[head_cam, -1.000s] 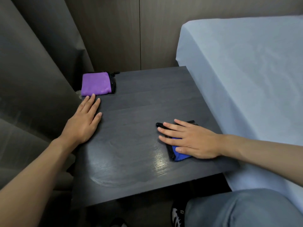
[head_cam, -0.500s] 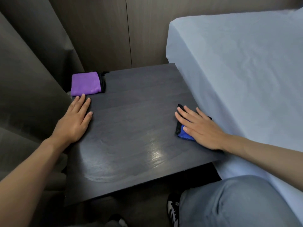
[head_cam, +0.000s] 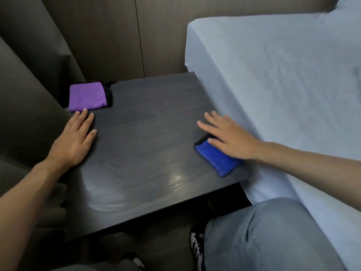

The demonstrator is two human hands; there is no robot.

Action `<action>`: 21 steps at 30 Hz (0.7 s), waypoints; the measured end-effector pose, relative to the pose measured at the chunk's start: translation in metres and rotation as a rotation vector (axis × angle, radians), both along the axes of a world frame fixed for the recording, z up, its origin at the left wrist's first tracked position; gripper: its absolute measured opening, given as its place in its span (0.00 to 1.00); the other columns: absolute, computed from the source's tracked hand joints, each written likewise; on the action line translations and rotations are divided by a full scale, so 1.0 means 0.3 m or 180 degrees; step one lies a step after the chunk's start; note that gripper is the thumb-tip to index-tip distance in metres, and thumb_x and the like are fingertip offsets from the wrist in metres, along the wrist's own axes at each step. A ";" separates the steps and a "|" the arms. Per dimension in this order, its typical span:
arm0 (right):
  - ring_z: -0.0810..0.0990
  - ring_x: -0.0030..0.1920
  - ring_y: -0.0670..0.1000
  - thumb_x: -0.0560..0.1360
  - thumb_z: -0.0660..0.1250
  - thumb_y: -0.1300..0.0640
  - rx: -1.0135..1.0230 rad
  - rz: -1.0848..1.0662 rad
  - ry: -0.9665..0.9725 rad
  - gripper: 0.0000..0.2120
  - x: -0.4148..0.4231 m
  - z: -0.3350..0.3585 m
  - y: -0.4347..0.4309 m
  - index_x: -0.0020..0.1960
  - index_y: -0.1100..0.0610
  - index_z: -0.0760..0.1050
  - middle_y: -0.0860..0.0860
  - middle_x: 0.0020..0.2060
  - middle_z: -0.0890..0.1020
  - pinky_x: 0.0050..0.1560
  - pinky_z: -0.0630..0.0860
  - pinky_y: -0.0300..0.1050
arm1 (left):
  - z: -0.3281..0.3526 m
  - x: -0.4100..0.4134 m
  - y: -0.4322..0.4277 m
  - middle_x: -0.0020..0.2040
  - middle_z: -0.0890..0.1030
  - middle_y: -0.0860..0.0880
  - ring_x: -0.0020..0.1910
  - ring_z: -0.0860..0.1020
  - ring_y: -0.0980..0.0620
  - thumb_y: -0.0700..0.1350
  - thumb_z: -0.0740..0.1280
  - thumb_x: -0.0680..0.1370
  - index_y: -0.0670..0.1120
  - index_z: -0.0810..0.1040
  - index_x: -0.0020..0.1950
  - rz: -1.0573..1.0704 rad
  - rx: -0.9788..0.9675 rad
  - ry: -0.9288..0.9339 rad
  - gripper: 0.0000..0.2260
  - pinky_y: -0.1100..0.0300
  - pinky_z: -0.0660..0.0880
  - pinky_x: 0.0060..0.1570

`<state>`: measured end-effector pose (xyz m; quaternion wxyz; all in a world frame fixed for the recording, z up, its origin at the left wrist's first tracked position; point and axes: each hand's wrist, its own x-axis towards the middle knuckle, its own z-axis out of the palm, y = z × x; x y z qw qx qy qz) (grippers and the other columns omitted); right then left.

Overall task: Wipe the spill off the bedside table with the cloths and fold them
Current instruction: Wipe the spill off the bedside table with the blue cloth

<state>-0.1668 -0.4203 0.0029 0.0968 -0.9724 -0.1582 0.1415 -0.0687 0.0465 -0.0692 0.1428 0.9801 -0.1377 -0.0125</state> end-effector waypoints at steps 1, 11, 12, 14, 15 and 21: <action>0.42 0.81 0.53 0.85 0.55 0.48 -0.0188 0.0490 -0.0027 0.28 -0.015 -0.006 -0.008 0.82 0.45 0.48 0.52 0.82 0.46 0.78 0.40 0.52 | 0.001 0.000 0.000 0.82 0.51 0.47 0.81 0.46 0.49 0.54 0.53 0.83 0.45 0.55 0.81 0.0012 -0.0016 -0.0004 0.27 0.51 0.46 0.77; 0.40 0.82 0.51 0.83 0.38 0.41 -0.0703 -0.0700 -0.0462 0.27 -0.166 -0.150 0.114 0.81 0.41 0.40 0.48 0.83 0.47 0.80 0.41 0.55 | 0.044 -0.029 -0.034 0.83 0.50 0.48 0.81 0.46 0.49 0.53 0.52 0.85 0.48 0.54 0.81 0.0147 0.0183 0.0074 0.26 0.40 0.61 0.73; 0.41 0.82 0.52 0.83 0.39 0.42 -0.0708 -0.0925 -0.0477 0.27 -0.181 -0.151 0.136 0.81 0.41 0.41 0.49 0.83 0.48 0.79 0.41 0.56 | 0.049 -0.031 -0.036 0.82 0.50 0.47 0.81 0.47 0.48 0.52 0.53 0.85 0.46 0.54 0.81 0.0134 0.0268 0.0024 0.26 0.39 0.63 0.72; 0.42 0.82 0.52 0.84 0.41 0.43 -0.0650 -0.1392 -0.0511 0.27 -0.207 -0.154 0.191 0.82 0.42 0.43 0.50 0.83 0.49 0.79 0.42 0.56 | 0.057 -0.036 -0.041 0.82 0.51 0.45 0.81 0.48 0.45 0.52 0.52 0.85 0.46 0.54 0.81 0.0118 0.0445 -0.0022 0.26 0.39 0.60 0.73; 0.42 0.82 0.53 0.84 0.42 0.43 -0.0622 -0.1599 -0.0506 0.27 -0.214 -0.158 0.218 0.82 0.43 0.43 0.51 0.83 0.49 0.79 0.42 0.57 | 0.057 -0.038 -0.042 0.82 0.51 0.45 0.81 0.48 0.44 0.53 0.51 0.85 0.47 0.54 0.81 0.0140 0.0522 -0.0024 0.25 0.40 0.58 0.74; 0.43 0.82 0.56 0.82 0.47 0.49 -0.0728 -0.1355 -0.0376 0.30 -0.172 -0.106 0.189 0.82 0.46 0.43 0.52 0.83 0.46 0.76 0.35 0.63 | 0.078 -0.083 -0.076 0.74 0.69 0.37 0.72 0.68 0.34 0.50 0.60 0.83 0.44 0.70 0.74 0.0412 0.0539 -0.0510 0.21 0.39 0.66 0.66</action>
